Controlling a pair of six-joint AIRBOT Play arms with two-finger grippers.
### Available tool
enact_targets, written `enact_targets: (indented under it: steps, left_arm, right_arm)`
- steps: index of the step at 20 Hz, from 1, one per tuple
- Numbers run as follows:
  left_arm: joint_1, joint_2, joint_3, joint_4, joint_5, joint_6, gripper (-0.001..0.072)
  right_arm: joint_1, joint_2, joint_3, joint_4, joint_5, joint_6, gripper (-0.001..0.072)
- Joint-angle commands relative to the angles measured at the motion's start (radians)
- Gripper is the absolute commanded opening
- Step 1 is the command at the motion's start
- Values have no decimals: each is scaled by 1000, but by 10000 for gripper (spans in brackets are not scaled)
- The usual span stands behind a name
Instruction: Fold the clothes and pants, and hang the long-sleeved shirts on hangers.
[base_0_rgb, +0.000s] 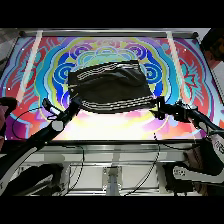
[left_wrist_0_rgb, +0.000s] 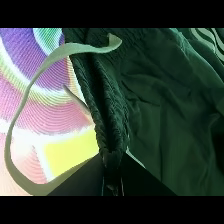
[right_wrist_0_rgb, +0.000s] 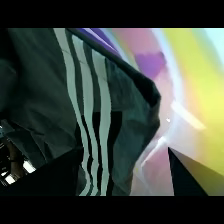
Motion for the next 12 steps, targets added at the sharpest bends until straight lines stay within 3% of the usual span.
enact_targets:
  steps: [1,6,10,11,12]
  left_arm:
    - [1,2,1,12,-3,0,22]
    - [2,2,1,12,-2,0,22]
    - [2,2,1,12,-2,0,22]
    - [2,2,1,12,-2,0,22]
    - [2,2,1,12,-2,0,22]
  right_arm:
    - [46,-83,72,-9,-27,-5,616]
    - [135,-140,172,-11,-114,16,594]
    - [134,-143,175,-23,-130,58,278]
    - [134,-143,175,-25,-122,58,150]
    - [134,-143,175,-31,-118,58,76]
